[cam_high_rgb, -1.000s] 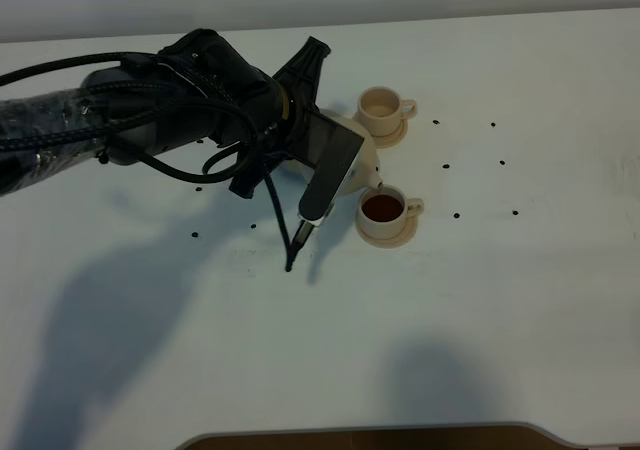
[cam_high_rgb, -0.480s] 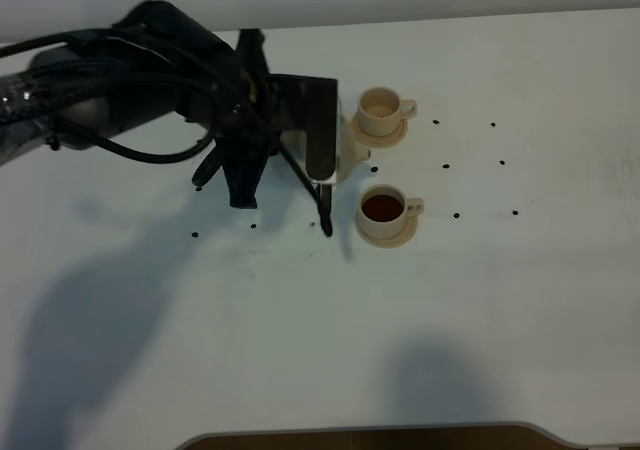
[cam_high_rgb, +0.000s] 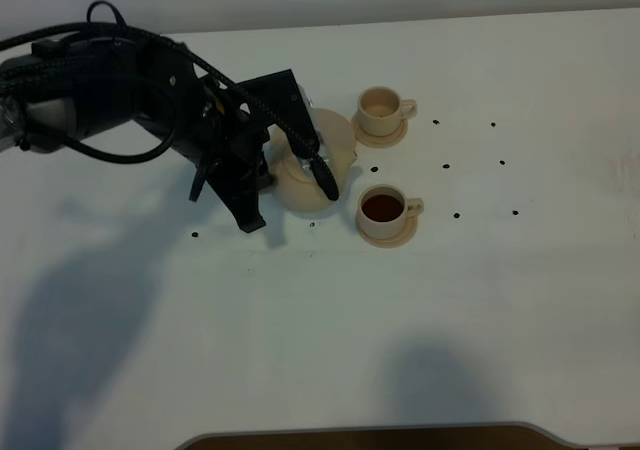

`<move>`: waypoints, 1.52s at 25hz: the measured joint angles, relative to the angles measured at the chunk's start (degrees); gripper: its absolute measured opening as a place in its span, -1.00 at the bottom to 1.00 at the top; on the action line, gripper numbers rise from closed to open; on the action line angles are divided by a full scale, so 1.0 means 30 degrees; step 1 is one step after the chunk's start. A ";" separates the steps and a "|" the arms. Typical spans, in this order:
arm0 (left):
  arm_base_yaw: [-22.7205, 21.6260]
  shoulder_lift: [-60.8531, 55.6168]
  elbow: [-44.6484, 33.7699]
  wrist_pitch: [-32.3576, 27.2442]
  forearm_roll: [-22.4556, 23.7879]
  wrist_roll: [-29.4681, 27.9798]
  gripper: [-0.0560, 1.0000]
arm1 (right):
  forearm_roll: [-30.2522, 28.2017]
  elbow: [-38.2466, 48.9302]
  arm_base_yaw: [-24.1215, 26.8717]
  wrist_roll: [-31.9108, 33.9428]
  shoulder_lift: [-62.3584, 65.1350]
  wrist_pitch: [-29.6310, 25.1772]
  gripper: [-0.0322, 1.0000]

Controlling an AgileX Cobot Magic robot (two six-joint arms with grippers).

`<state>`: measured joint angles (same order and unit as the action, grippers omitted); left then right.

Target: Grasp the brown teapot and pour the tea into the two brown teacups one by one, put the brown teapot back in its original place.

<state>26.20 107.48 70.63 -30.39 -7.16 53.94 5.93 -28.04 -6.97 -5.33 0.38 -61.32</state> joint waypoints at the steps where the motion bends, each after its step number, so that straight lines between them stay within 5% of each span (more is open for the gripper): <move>1: -0.0023 0.0000 -0.0346 0.0563 -0.0137 0.0000 -0.66 | 0.0000 0.0000 0.0000 0.0000 0.0000 0.0000 -0.16; 11: -0.0023 0.0000 0.1158 0.1435 -0.0686 -0.1397 -0.66 | 0.0000 0.0000 0.0000 0.0000 0.0000 0.0000 -0.16; 17: -0.0315 0.1146 0.5018 -0.0548 0.0879 -0.3149 -0.66 | 0.0000 0.0000 0.0000 0.0000 0.0000 0.0000 -0.16; 24: -0.0376 0.5081 1.0540 -0.2572 0.1695 -0.3258 -0.66 | 0.0000 0.0000 0.0000 0.0000 0.0000 0.0000 -0.16; 28: -0.0376 0.6390 1.1942 -0.2759 0.3515 -0.3258 -0.66 | 0.0000 0.0000 0.0000 0.0000 0.0000 0.0000 -0.16; 32: -0.0398 0.6860 1.2027 -0.2888 0.5622 -0.2620 -0.66 | 0.0000 0.0000 0.0000 0.0000 0.0000 0.0000 -0.16; 38: -0.0473 0.7204 1.2071 -0.2074 0.6346 0.0110 -0.66 | 0.0000 0.0000 0.0000 0.0000 0.0000 0.0000 -0.16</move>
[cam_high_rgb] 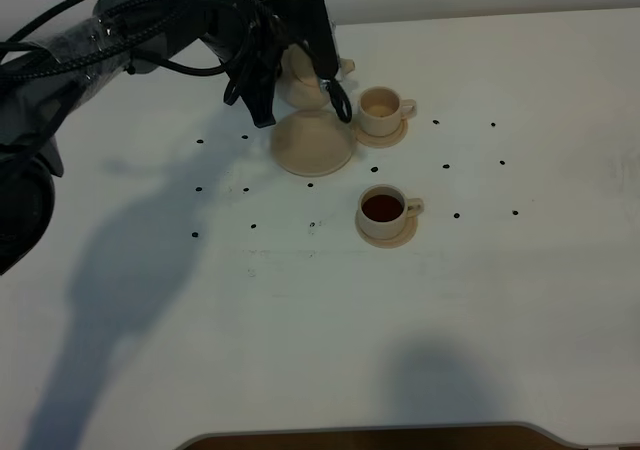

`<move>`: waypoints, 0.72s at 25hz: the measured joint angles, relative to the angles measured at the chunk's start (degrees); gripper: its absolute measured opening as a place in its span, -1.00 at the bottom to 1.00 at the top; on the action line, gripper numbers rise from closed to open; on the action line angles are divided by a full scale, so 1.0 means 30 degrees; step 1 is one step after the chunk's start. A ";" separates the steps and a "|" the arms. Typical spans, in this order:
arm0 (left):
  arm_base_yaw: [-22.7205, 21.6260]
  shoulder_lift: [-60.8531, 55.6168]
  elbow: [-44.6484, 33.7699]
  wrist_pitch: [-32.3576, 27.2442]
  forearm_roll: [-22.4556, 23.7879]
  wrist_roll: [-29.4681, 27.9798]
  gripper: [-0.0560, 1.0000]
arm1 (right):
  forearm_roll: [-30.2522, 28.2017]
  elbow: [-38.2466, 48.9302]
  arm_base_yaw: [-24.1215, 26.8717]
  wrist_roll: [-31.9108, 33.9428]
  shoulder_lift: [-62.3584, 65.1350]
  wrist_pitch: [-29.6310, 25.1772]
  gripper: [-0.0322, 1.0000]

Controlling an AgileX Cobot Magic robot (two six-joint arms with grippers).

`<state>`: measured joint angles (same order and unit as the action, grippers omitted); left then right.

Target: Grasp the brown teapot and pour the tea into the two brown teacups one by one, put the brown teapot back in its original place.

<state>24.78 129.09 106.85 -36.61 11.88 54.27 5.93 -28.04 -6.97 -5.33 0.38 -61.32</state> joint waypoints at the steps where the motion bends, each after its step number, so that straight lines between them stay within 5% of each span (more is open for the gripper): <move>1: 0.0000 0.0109 0.0000 0.0222 0.0022 0.0482 -0.66 | 0.0000 0.0000 0.0000 0.0000 0.0000 0.0000 -0.16; 18: 0.0165 0.1046 0.0000 0.2817 0.0150 0.5249 -0.66 | 0.0000 0.0000 0.0000 0.0000 0.0016 0.0000 -0.16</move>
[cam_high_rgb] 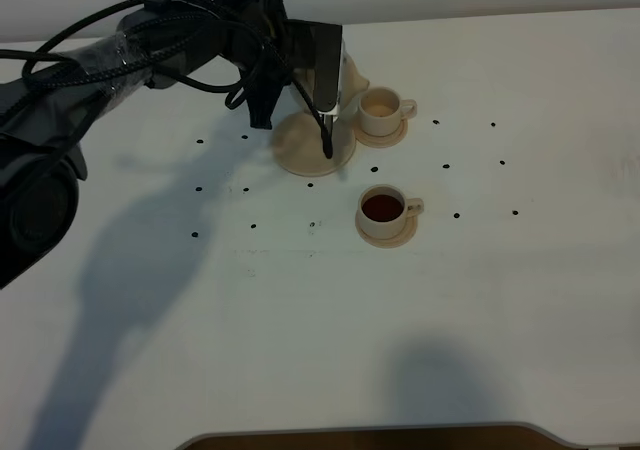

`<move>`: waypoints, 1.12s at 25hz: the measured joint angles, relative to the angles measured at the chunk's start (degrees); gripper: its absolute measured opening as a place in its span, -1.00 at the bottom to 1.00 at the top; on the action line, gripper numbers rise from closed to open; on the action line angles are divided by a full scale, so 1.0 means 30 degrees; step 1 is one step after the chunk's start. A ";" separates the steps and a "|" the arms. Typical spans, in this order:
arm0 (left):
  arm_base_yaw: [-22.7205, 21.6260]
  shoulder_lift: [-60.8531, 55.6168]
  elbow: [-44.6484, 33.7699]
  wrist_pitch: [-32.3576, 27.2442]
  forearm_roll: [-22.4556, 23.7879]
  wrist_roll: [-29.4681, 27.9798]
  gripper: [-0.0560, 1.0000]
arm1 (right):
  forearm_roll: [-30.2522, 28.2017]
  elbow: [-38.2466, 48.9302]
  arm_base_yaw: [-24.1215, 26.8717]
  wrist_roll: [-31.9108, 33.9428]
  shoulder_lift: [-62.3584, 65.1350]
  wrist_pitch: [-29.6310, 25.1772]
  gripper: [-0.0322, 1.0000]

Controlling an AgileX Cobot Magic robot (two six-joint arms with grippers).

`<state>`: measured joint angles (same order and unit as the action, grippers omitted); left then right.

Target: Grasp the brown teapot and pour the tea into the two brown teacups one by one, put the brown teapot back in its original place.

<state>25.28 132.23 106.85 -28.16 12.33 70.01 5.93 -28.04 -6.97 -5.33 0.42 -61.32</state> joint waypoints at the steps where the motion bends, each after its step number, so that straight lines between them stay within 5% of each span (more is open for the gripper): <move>1: 0.0000 0.0022 0.0000 0.0074 0.0000 0.0272 -0.66 | 0.0000 0.0000 0.0000 0.0000 0.0000 0.0000 -0.16; 18: 0.0205 0.0022 0.0000 0.1431 0.0128 0.3066 -0.66 | 0.0000 0.0000 0.0000 0.0000 0.0000 0.0000 -0.16; 28: 0.0361 0.0022 0.0000 0.2115 0.2275 0.3360 -0.66 | 0.0000 0.0000 0.0000 0.0000 0.0000 0.0000 -0.16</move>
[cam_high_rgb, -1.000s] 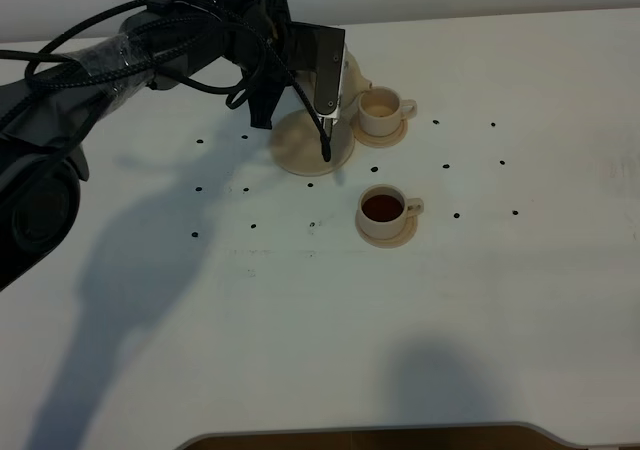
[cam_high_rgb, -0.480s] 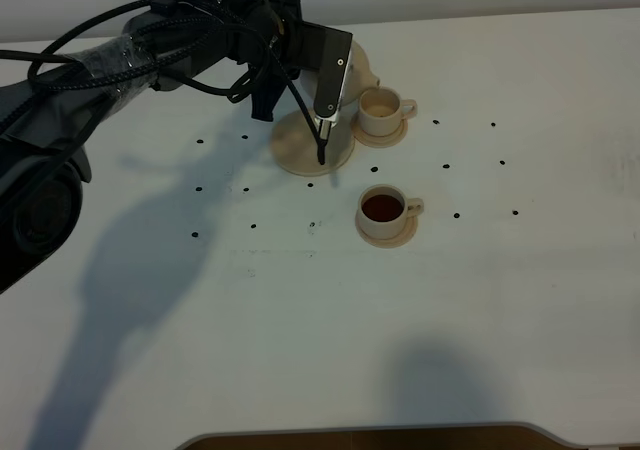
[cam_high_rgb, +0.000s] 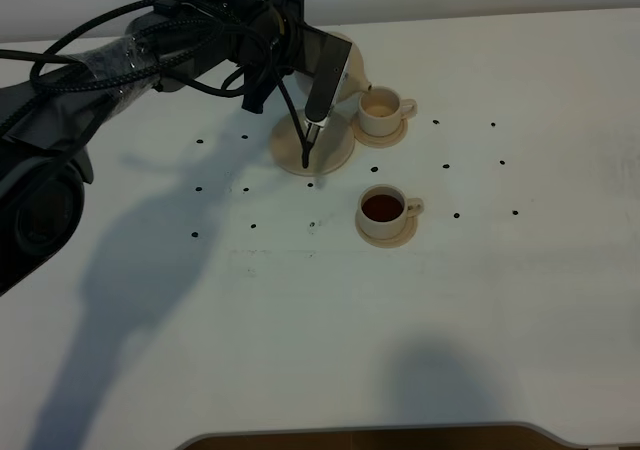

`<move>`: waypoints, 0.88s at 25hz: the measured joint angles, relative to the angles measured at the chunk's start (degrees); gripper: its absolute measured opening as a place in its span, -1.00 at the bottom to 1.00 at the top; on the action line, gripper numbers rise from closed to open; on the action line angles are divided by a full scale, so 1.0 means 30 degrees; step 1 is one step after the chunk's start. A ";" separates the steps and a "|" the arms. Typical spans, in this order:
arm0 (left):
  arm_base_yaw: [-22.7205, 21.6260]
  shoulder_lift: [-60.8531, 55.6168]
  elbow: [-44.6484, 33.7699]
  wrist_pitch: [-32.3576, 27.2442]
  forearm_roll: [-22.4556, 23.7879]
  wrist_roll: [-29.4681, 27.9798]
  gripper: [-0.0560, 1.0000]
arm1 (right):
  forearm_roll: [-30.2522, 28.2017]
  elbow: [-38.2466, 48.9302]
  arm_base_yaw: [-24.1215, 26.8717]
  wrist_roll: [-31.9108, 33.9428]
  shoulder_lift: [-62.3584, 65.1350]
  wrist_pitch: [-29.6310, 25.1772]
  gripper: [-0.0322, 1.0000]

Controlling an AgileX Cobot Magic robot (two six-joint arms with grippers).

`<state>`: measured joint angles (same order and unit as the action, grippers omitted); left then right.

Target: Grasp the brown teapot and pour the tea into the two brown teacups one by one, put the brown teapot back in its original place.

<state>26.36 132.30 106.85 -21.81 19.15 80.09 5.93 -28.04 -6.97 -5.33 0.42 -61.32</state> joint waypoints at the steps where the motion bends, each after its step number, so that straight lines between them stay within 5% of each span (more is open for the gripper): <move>1: 0.0027 0.0000 0.0000 0.0182 0.0055 0.0000 -0.66 | 0.0000 0.0000 0.0000 0.0000 0.0000 0.0000 -0.16; 22: 0.0488 0.0000 0.0000 0.0613 0.1087 0.1799 -0.66 | 0.0000 0.0000 0.0000 0.0000 0.0000 0.0000 -0.16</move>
<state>27.82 132.30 106.85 -19.97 22.41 85.49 5.93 -28.04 -6.97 -5.33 0.42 -61.32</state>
